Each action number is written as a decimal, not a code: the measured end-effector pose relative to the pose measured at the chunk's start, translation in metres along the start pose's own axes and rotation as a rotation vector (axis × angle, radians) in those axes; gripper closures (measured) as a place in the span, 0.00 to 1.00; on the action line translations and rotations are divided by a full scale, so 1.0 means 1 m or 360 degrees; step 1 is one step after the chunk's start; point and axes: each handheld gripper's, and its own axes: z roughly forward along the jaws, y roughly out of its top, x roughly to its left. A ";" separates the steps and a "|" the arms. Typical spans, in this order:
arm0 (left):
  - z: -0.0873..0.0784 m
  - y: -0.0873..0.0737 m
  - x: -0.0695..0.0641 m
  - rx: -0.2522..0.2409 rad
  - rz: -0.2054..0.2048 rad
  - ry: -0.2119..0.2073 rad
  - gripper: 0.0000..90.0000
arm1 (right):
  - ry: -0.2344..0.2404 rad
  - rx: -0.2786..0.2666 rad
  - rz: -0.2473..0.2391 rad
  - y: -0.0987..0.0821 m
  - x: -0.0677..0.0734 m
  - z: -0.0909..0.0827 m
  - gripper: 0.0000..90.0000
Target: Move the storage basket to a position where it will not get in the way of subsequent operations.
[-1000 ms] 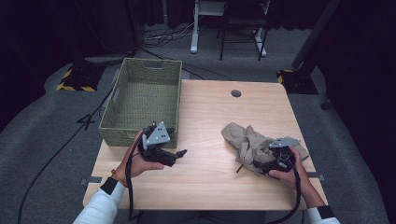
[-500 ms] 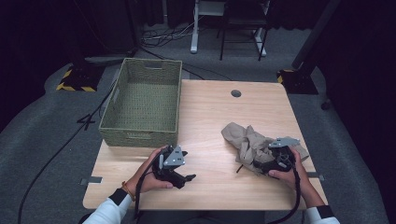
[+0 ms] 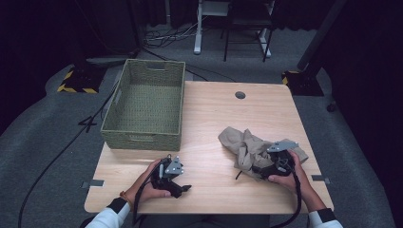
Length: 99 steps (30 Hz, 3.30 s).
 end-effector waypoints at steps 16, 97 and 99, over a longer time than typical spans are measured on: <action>0.017 0.017 -0.005 -0.0007 0.0018 -0.0043 0.18 | 0.0146 -0.0309 -0.0248 0.033 0.052 -0.026 0.29; -0.017 0.008 -0.022 -0.0010 0.0097 -0.0097 0.98 | -0.0197 -0.0469 -0.0081 0.096 -0.020 -0.073 0.32; -0.018 0.004 -0.023 -0.0003 0.0083 -0.0101 0.97 | -0.0242 -0.0457 -0.0066 0.088 -0.022 -0.080 0.32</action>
